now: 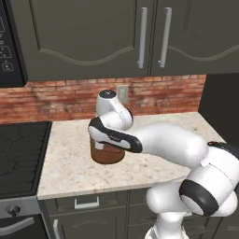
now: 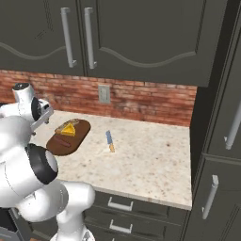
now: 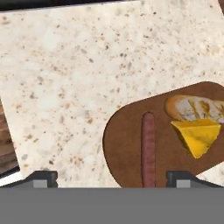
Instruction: Retrieve the sausage and cheese from the fridge and place them on the cutting board on the counter.
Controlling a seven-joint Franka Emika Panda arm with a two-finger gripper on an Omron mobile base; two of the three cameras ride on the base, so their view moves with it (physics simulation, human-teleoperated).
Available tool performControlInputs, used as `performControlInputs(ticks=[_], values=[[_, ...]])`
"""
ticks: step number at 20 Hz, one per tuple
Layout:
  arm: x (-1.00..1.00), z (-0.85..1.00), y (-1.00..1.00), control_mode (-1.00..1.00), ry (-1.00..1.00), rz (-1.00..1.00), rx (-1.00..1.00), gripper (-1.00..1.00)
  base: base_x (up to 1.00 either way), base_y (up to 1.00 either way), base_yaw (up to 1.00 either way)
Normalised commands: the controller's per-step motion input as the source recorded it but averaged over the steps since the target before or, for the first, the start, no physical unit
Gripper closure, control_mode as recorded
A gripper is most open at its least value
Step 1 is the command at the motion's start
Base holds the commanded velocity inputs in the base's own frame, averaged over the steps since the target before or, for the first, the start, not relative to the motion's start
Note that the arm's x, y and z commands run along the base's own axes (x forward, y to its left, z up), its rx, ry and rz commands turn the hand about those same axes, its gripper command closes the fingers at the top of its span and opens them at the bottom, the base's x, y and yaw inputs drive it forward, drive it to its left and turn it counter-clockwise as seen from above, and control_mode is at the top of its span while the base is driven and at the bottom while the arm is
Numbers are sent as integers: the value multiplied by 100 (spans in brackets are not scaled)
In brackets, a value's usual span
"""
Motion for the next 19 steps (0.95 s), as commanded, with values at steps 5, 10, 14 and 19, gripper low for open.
performControlInputs(ticks=[5, 10, 14, 19], values=[[-99, 87, -7, -100, -8, 0, 0, -100, 0, 0, 0], [-96, 99, -20, -100, -4, 0, 0, -100, 0, 0, 0], [-100, 98, -22, -100, -3, 0, 2, -100, 0, 0, 0], [-89, 100, -42, -100, -6, -2, 5, -100, 0, 0, 0]])
